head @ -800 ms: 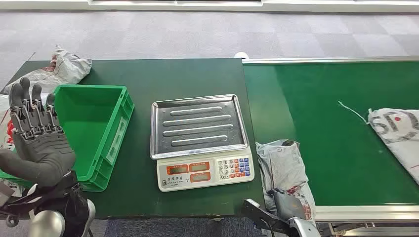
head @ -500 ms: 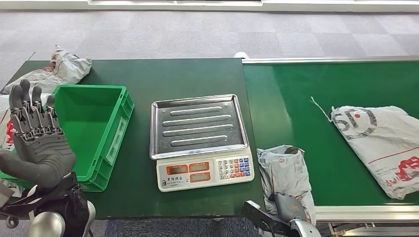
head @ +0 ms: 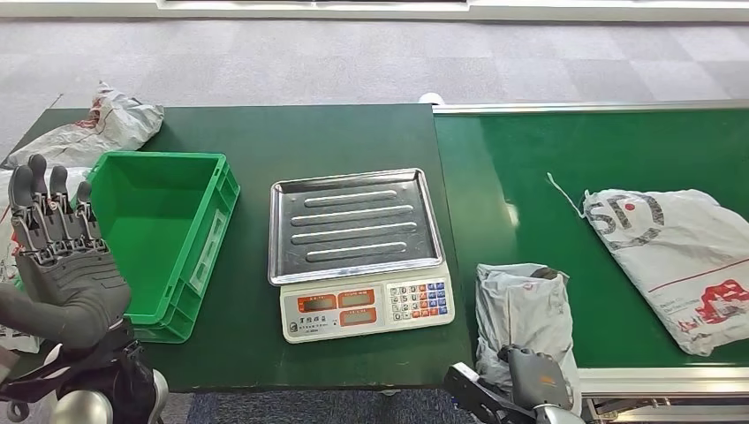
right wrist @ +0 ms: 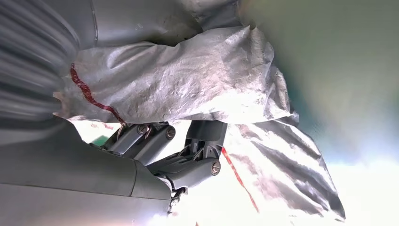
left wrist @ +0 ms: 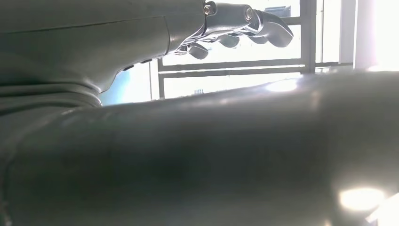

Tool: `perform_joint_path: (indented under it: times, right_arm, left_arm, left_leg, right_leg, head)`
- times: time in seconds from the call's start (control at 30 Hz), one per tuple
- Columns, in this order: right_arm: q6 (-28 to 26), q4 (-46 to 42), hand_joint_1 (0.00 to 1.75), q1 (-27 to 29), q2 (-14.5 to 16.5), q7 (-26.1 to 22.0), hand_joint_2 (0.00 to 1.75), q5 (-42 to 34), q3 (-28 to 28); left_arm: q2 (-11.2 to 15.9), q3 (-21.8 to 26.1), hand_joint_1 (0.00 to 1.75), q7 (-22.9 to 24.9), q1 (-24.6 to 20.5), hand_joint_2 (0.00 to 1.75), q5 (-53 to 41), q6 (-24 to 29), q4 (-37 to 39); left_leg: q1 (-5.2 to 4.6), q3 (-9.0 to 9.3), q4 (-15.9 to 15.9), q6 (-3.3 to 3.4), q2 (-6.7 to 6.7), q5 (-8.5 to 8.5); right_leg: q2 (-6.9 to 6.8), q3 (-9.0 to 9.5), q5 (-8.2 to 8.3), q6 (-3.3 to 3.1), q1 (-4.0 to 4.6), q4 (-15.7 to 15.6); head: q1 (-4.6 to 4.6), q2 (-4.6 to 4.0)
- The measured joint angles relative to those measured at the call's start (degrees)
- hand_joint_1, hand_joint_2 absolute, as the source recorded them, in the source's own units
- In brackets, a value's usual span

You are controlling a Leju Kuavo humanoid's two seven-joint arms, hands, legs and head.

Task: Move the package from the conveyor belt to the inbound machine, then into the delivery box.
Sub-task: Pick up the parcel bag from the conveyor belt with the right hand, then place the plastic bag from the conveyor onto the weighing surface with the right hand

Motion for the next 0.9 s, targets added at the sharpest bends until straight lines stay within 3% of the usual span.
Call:
perform_joint_path:
  times: [0.2,0.4,0.53,0.73,0.9]
  right_arm:
    - [-5.3,-10.55,1.75,2.22,-1.28,-2.36,1.75,7.01,-8.0]
    - [-12.42,-20.02,1.75,3.4,-0.47,-5.49,1.75,13.4,-18.14]
    - [-15.64,-22.3,1.75,0.28,-0.08,-10.0,1.75,14.26,-22.4]
    - [-14.71,-20.09,1.75,-8.24,-0.02,-17.53,1.75,11.41,-20.14]
    - [-13.25,-12.05,1.75,-21.5,1.84,-23.9,1.75,-0.86,-10.54]
  left_arm:
    - [0.0,0.15,0.0,-0.97,1.43,0.0,-0.14,0.02,-1.66]
    - [0.0,0.16,0.0,-1.39,1.41,0.0,-0.31,0.64,-2.34]
    - [0.0,0.16,0.0,-2.04,1.14,0.0,0.05,0.87,-2.27]
    - [0.0,0.14,0.0,-2.67,0.31,0.0,1.34,0.85,-1.76]
    - [-0.01,-0.58,0.0,-2.18,-3.1,0.0,2.3,0.83,-0.53]
  left_leg:
    - [-0.02,0.01,0.0,0.01,-0.01,0.0]
    - [-0.02,0.01,0.0,0.01,-0.01,-0.01]
    - [-0.02,-0.18,-0.01,0.0,0.14,-0.04]
    - [0.0,-0.17,-0.01,0.03,0.1,0.02]
    - [0.02,0.03,0.0,-0.09,0.34,0.18]
  right_leg:
    - [0.0,0.0,0.0,0.0,-0.02,0.0]
    - [-0.01,0.0,0.0,0.0,0.0,0.0]
    - [0.13,0.02,0.01,0.0,0.01,0.0]
    - [0.05,0.05,0.05,0.02,0.04,0.02]
    - [0.34,-0.09,0.27,-0.05,0.06,0.08]
  head:
    - [0.01,0.0]
    - [0.0,0.0]
    - [0.0,0.0]
    - [0.02,0.0]
    - [0.01,0.0]
